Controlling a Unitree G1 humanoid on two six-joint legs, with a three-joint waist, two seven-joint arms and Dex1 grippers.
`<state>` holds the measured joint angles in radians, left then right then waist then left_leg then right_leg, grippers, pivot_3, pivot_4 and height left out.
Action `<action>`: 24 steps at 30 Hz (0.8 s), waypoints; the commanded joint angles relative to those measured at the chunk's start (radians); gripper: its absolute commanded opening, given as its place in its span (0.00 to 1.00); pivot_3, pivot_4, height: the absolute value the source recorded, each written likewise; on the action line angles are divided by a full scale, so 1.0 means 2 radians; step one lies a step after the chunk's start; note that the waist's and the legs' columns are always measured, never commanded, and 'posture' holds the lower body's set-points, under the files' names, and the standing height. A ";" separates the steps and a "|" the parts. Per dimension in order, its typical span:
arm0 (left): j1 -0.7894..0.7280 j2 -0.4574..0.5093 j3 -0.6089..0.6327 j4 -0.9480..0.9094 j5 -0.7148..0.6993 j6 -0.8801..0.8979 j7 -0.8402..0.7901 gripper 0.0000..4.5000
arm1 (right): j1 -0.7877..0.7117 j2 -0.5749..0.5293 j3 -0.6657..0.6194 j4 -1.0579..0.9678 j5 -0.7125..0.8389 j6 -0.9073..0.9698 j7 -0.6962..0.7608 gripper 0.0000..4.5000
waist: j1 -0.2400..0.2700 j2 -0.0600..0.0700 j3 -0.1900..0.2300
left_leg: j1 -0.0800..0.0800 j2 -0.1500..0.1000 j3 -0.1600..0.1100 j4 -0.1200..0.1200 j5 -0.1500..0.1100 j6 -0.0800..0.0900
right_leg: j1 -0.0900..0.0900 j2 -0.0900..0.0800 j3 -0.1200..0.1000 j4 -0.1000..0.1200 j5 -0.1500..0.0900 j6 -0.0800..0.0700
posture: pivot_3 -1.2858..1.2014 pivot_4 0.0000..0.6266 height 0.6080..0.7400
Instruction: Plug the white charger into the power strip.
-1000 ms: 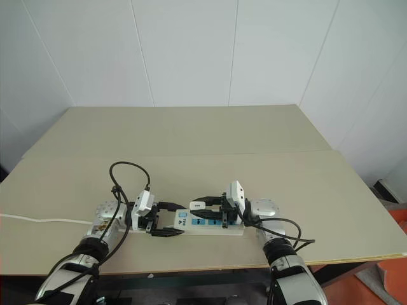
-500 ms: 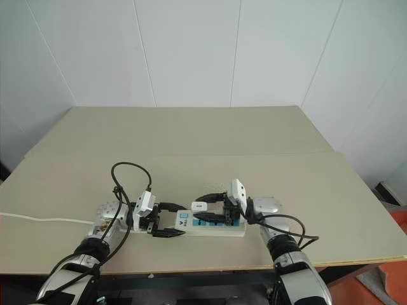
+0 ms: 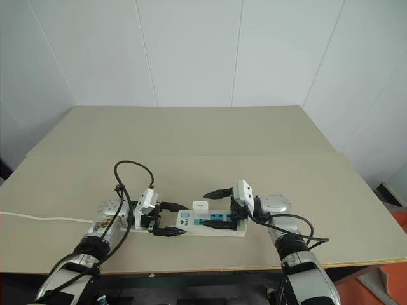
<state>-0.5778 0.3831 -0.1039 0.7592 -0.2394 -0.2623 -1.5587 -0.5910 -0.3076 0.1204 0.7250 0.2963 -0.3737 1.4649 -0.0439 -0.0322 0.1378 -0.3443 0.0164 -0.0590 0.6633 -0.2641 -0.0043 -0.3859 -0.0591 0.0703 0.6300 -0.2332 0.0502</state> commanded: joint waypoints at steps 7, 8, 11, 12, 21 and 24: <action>0.000 0.020 -0.002 -0.079 -0.080 0.069 -0.028 0.99 | 0.044 -0.048 -0.029 -0.059 0.023 0.018 0.014 1.00 | 0.000 0.001 0.005 | -0.003 0.000 0.000 0.000 0.000 0.000 | -0.002 0.000 0.000 0.000 0.000 0.000 | 0.52 0.24 1.00; 0.002 0.022 -0.003 -0.084 -0.085 0.070 -0.028 0.99 | 0.046 -0.050 -0.032 -0.065 0.025 0.018 0.013 1.00 | 0.000 0.001 0.005 | -0.003 0.000 0.000 0.000 0.000 0.000 | -0.002 0.000 0.000 0.000 0.000 0.000 | 0.52 0.24 1.00; 0.011 0.034 0.026 -0.127 -0.127 0.118 -0.027 0.99 | 0.057 -0.068 -0.050 -0.107 0.045 0.032 0.010 1.00 | 0.000 0.002 0.009 | -0.004 0.000 0.000 0.000 0.000 0.000 | -0.003 0.000 0.000 0.000 0.000 -0.001 | 0.52 0.24 1.00; 0.013 0.046 0.033 -0.144 -0.139 0.138 -0.027 0.99 | 0.060 -0.077 -0.057 -0.123 0.054 0.042 0.008 1.00 | 0.000 0.003 0.013 | -0.004 0.000 0.000 0.000 0.000 0.000 | -0.004 0.000 0.000 0.000 0.001 -0.001 | 0.52 0.24 1.00; 0.006 0.199 0.008 -0.131 -0.146 0.079 -0.028 0.99 | 0.108 -0.244 -0.124 -0.279 0.089 0.185 -0.005 1.00 | 0.002 0.006 0.020 | -0.017 -0.001 0.000 0.001 0.001 -0.001 | -0.019 -0.001 0.001 0.004 0.002 -0.004 | 0.52 0.24 1.00; 0.008 0.241 -0.015 -0.123 -0.156 0.067 -0.028 0.99 | 0.128 -0.299 -0.144 -0.307 0.080 0.184 0.006 1.00 | 0.002 0.006 0.021 | -0.017 -0.001 0.001 0.001 0.001 -0.001 | -0.018 -0.001 0.001 0.004 0.002 -0.004 | 0.52 0.24 1.00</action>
<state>-0.5519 0.8303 -0.1187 0.5135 -0.5201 -0.0992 -1.6100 -0.3453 -0.8622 -0.1232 0.1611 0.4482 -0.0144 1.4602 -0.0404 -0.0198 0.1796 -0.3777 0.0150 -0.0574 0.6669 -0.2625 -0.0063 -0.4227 -0.0602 0.0715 0.6391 -0.2290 0.0428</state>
